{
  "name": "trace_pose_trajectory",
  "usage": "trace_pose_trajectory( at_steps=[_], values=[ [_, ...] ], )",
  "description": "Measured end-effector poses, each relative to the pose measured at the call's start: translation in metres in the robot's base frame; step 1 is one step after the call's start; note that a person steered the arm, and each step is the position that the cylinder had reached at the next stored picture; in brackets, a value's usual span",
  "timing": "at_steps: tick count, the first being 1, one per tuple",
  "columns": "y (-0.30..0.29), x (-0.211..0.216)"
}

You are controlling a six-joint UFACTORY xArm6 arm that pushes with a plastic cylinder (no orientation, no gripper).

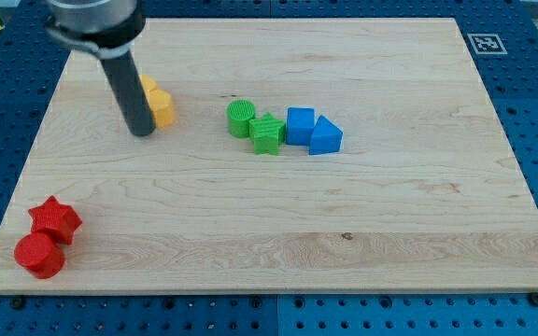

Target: Separate the yellow hexagon and the yellow heart

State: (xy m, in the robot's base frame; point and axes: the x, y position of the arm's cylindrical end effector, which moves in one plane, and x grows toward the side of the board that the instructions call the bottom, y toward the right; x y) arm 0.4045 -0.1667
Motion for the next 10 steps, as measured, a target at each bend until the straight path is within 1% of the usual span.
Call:
trace_pose_trajectory(
  at_steps=[1, 2, 3, 4, 6, 7, 8, 9, 10],
  values=[
    [-0.001, -0.002],
    [-0.002, 0.018],
    [0.009, 0.033],
    [0.063, 0.018],
    [0.047, 0.006],
    [0.026, -0.018],
    [0.018, -0.058],
    [0.009, -0.088],
    [0.003, -0.101]
  ],
)
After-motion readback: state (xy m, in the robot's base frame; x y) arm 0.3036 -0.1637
